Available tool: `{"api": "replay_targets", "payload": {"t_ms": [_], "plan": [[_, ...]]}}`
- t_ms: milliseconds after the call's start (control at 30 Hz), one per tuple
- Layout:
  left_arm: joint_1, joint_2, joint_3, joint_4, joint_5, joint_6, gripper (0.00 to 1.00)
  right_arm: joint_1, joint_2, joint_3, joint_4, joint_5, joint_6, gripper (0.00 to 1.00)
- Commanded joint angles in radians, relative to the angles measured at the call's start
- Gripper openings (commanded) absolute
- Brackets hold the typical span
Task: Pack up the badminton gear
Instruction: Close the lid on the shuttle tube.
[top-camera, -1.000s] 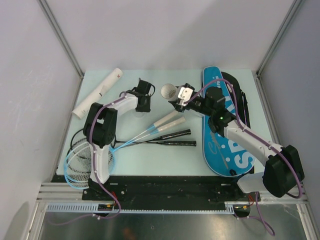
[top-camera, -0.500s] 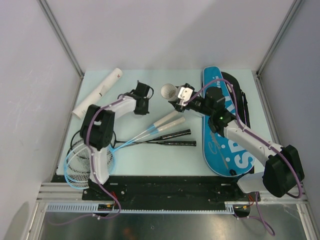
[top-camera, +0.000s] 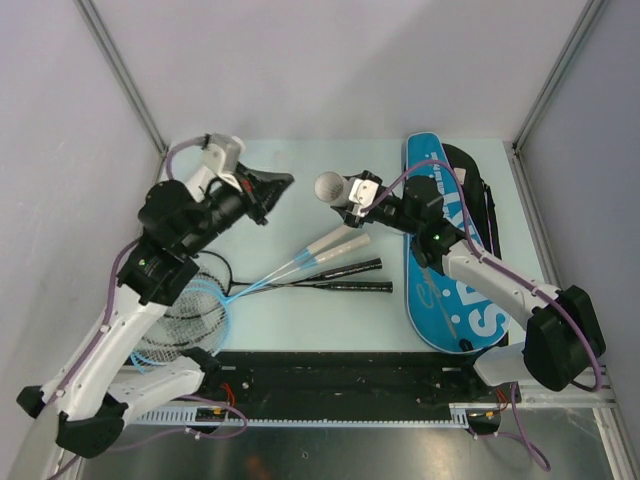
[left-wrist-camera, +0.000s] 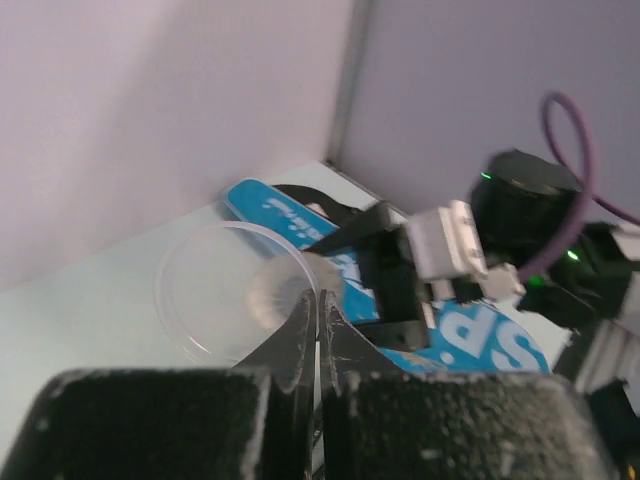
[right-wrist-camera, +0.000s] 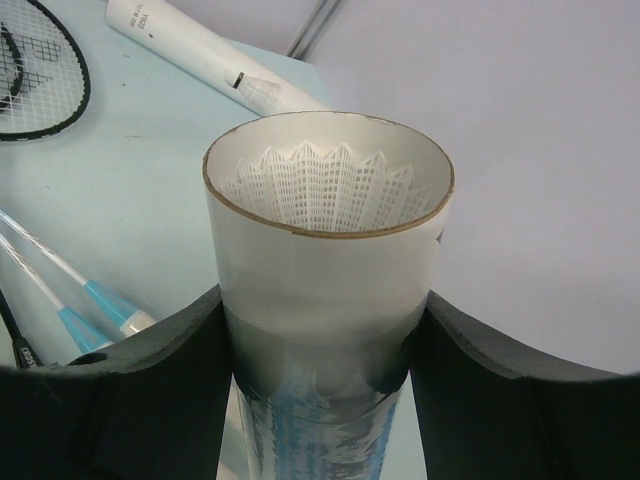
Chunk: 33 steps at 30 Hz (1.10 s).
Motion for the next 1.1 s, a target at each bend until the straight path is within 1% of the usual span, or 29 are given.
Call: {"api": "replay_targets", "payload": {"t_ms": [0, 133, 200, 367, 467, 767, 1067], "plan": [[-0.097, 0.078, -0.012, -0.030, 0.065, 0.165, 0.00, 0.018, -0.008, 0.029, 0.001, -0.021, 0.040, 0.29], [-0.106, 0.104, 0.022, -0.043, 0.070, 0.204, 0.00, 0.030, -0.017, 0.027, 0.008, -0.026, 0.043, 0.29], [-0.112, 0.120, 0.045, -0.066, 0.077, 0.248, 0.00, 0.031, -0.017, 0.027, 0.016, -0.027, 0.045, 0.29], [-0.123, 0.156, 0.074, -0.099, 0.139, 0.264, 0.00, 0.037, -0.020, 0.027, 0.022, -0.030, 0.040, 0.29], [-0.129, 0.163, 0.076, -0.099, 0.136, 0.264, 0.00, 0.039, -0.020, 0.027, 0.022, -0.029, 0.038, 0.29], [-0.175, 0.209, 0.117, -0.144, 0.067, 0.317, 0.00, 0.047, -0.029, 0.029, 0.019, -0.027, 0.037, 0.29], [-0.191, 0.252, 0.148, -0.199, 0.001, 0.362, 0.00, 0.050, -0.037, 0.029, 0.016, -0.024, 0.032, 0.29]]}}
